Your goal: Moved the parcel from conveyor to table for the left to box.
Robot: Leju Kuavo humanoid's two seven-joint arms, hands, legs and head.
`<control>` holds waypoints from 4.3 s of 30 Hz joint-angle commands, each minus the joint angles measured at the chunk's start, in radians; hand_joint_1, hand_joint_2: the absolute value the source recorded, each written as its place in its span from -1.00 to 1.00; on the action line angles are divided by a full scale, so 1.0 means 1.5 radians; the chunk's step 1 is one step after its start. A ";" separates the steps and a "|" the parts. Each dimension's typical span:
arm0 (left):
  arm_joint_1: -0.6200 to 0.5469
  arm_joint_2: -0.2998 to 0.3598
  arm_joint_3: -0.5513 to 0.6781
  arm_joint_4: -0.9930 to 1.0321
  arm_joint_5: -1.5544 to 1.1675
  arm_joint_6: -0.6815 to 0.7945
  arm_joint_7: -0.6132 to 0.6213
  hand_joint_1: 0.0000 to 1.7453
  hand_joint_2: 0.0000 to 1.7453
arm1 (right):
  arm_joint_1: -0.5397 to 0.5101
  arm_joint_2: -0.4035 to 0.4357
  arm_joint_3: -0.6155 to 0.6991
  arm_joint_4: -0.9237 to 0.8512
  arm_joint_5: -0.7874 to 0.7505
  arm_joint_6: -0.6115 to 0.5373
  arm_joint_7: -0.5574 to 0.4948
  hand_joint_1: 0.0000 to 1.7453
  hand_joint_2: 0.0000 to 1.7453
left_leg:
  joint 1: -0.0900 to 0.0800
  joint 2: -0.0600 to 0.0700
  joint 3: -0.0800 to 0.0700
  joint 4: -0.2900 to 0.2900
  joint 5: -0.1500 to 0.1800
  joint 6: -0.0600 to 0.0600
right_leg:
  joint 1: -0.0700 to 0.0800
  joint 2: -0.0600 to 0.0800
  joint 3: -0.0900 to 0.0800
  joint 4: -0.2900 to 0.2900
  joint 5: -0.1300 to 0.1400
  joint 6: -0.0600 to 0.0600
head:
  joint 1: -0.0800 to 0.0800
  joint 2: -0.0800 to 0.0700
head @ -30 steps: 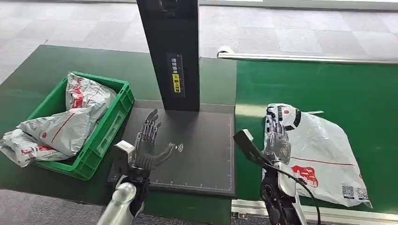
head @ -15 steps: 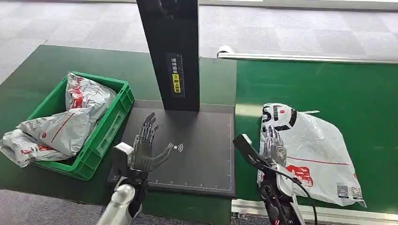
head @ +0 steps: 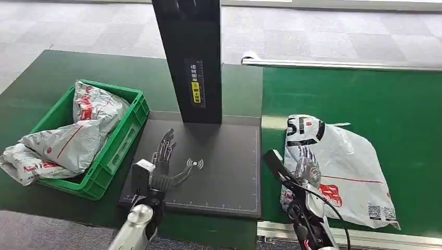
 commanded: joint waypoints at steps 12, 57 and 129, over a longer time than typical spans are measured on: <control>-0.026 -0.001 0.036 0.094 0.002 0.015 0.001 -1.00 1.00 | -0.001 0.012 -0.035 -0.039 0.048 0.116 0.087 -1.00 1.00 | 0.000 0.000 0.001 0.000 0.000 0.000 | 0.000 -0.001 0.001 0.000 0.000 0.000 | 0.000 0.000; 0.008 -0.002 0.089 0.049 -0.002 0.022 0.005 -1.00 1.00 | 0.221 0.005 -0.006 -0.615 -0.109 -0.002 -0.081 1.00 1.00 | 0.000 -0.001 0.000 0.000 -0.001 0.000 | 0.000 -0.002 0.000 0.000 -0.001 -0.001 | 0.000 0.000; -0.027 0.023 0.199 0.024 -0.010 0.049 -0.011 -1.00 1.00 | -0.052 0.074 0.446 -0.119 -0.503 0.423 -0.253 1.00 1.00 | 0.003 0.001 0.001 -0.001 0.001 -0.001 | 0.003 -0.002 0.001 -0.001 0.000 -0.002 | 0.000 0.000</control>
